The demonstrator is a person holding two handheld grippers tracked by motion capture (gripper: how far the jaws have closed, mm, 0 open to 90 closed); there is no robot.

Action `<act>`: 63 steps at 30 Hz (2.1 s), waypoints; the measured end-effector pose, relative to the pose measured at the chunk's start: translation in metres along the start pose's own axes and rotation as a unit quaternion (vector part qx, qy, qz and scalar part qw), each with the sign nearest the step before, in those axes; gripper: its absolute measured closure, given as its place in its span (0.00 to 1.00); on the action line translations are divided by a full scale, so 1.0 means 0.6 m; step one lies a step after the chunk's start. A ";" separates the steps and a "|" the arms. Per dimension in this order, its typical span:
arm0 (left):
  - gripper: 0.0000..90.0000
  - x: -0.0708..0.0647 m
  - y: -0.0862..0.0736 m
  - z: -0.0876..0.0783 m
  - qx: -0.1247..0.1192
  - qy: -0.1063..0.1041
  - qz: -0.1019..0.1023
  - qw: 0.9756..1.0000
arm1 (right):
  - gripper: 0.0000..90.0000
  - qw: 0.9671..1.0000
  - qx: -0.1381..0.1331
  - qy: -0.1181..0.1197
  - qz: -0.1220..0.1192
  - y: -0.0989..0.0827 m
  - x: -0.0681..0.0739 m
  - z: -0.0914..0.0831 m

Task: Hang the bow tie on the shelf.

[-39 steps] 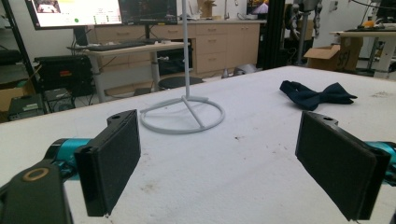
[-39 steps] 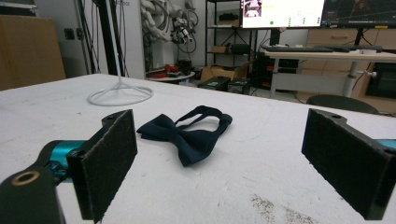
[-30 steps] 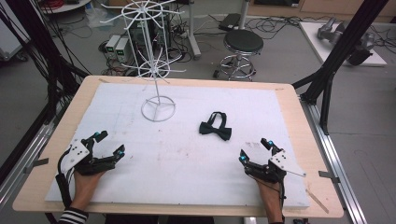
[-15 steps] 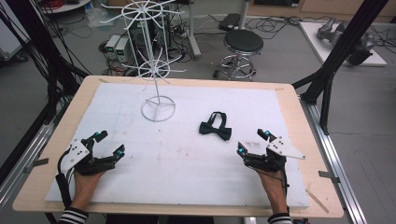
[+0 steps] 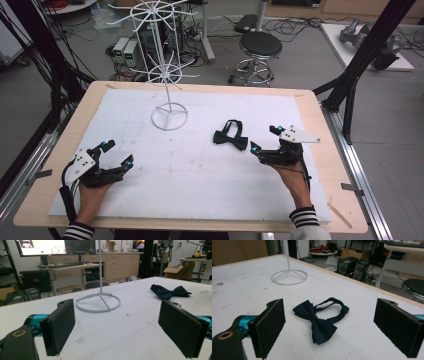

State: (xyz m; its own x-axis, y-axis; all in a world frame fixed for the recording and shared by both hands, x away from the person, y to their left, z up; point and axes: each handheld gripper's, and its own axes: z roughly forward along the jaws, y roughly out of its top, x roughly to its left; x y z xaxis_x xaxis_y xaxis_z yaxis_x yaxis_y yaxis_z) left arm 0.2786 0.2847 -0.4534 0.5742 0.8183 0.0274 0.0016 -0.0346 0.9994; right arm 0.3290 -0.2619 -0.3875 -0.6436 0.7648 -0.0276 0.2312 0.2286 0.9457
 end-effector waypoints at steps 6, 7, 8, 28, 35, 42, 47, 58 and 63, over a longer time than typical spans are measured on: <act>0.16 0.000 0.000 0.000 0.000 0.000 -0.001 1.000 | 0.10 0.999 0.034 0.013 0.001 0.007 -0.013 0.021; 0.16 0.000 0.000 0.000 0.000 0.000 -0.001 1.000 | 0.10 0.999 0.042 0.015 0.001 0.007 -0.015 0.025; 0.16 0.000 0.000 0.000 0.000 0.000 -0.002 1.000 | 0.10 0.999 0.048 0.017 -0.001 0.008 -0.016 0.030; 0.16 0.001 0.000 0.001 0.001 0.000 -0.003 1.000 | 0.10 0.986 0.159 0.053 -0.011 0.016 -0.043 0.109; 0.16 0.000 0.000 0.001 0.001 -0.001 -0.003 1.000 | 0.10 0.978 0.199 0.064 -0.018 0.014 -0.046 0.128; 0.16 0.001 0.000 0.001 0.003 -0.001 -0.003 1.000 | 0.10 0.973 0.222 0.066 -0.021 0.005 -0.047 0.142; 0.16 0.001 0.000 0.001 0.003 -0.001 -0.003 1.000 | 0.15 0.968 0.239 0.068 -0.022 0.000 -0.046 0.154; 0.16 0.001 0.000 0.001 0.002 -0.001 -0.005 1.000 | 0.20 0.960 0.266 0.079 -0.029 0.008 -0.045 0.174; 0.16 0.001 0.000 0.001 0.002 -0.001 -0.005 1.000 | 0.29 0.955 0.283 0.082 -0.024 0.004 -0.046 0.178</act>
State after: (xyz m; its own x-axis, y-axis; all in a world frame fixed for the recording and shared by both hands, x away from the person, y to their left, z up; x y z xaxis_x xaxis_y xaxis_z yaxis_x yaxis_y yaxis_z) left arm 0.2796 0.2849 -0.4533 0.5763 0.8170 0.0165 0.0119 -0.0286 0.9995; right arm 0.4253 -0.2178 -0.4188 -0.7586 0.6510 0.0286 0.5259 0.5858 0.6166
